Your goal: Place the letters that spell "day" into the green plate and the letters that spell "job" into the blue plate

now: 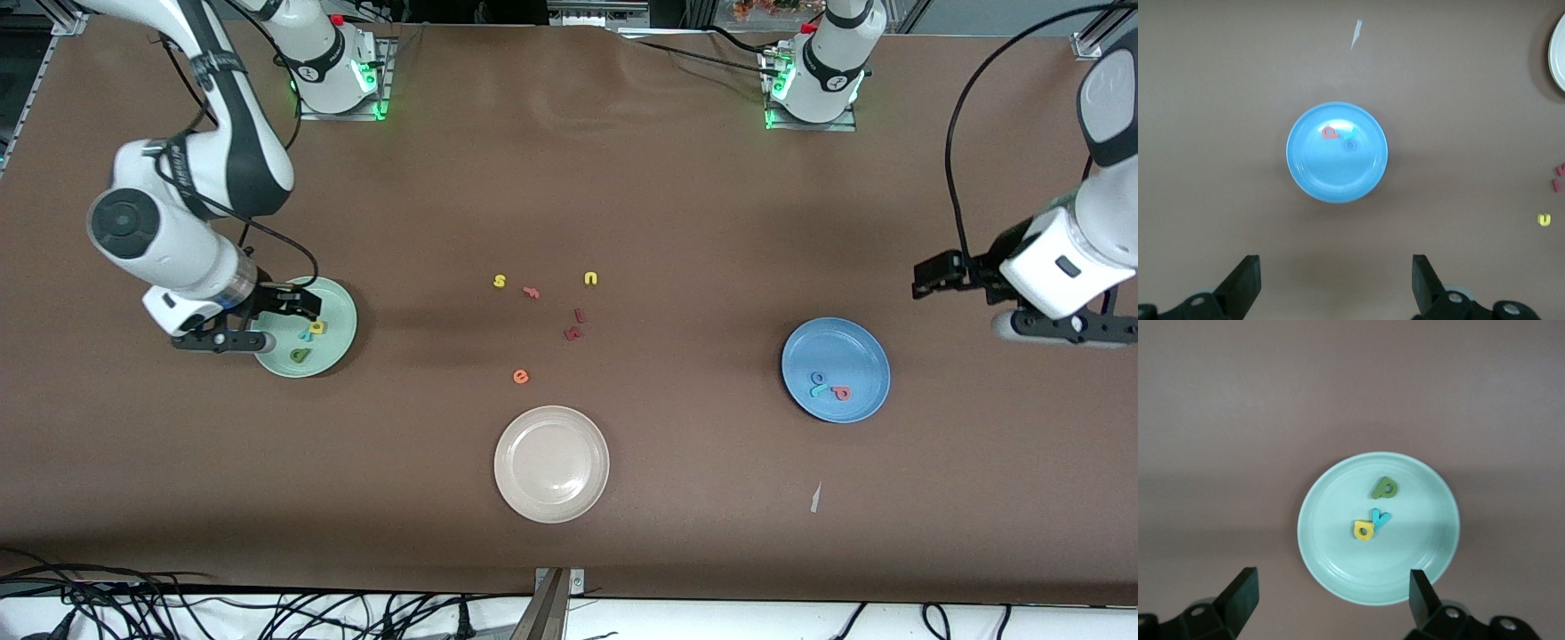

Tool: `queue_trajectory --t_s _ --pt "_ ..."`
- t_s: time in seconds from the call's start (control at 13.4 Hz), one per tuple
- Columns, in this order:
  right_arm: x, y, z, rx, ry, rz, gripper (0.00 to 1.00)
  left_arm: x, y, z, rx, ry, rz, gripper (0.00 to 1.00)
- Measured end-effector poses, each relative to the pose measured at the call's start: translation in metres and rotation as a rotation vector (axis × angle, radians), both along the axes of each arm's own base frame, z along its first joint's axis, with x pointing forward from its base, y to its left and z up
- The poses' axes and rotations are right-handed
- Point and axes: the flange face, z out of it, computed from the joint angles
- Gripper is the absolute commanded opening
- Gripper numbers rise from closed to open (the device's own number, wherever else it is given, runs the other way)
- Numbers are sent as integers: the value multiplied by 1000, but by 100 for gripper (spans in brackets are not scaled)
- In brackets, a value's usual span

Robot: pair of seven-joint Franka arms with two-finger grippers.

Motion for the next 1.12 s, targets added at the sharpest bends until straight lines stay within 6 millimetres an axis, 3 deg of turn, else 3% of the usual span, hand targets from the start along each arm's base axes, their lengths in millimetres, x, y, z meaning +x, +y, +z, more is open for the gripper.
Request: queue_trajectory --t_s 0.3,0.6,0.9,1.12 --pt "13 1 70 -6 14 -6 100 -22 12 18 6 2 21 100" --pt "14 -1 133 -9 39 -13 100 -28 13 18 10 40 22 100" --pt "8 -2 161 -13 78 -15 100 -30 17 19 11 59 28 100" --pt "8 -2 166 -11 72 -11 100 -29 20 17 13 62 34 100"
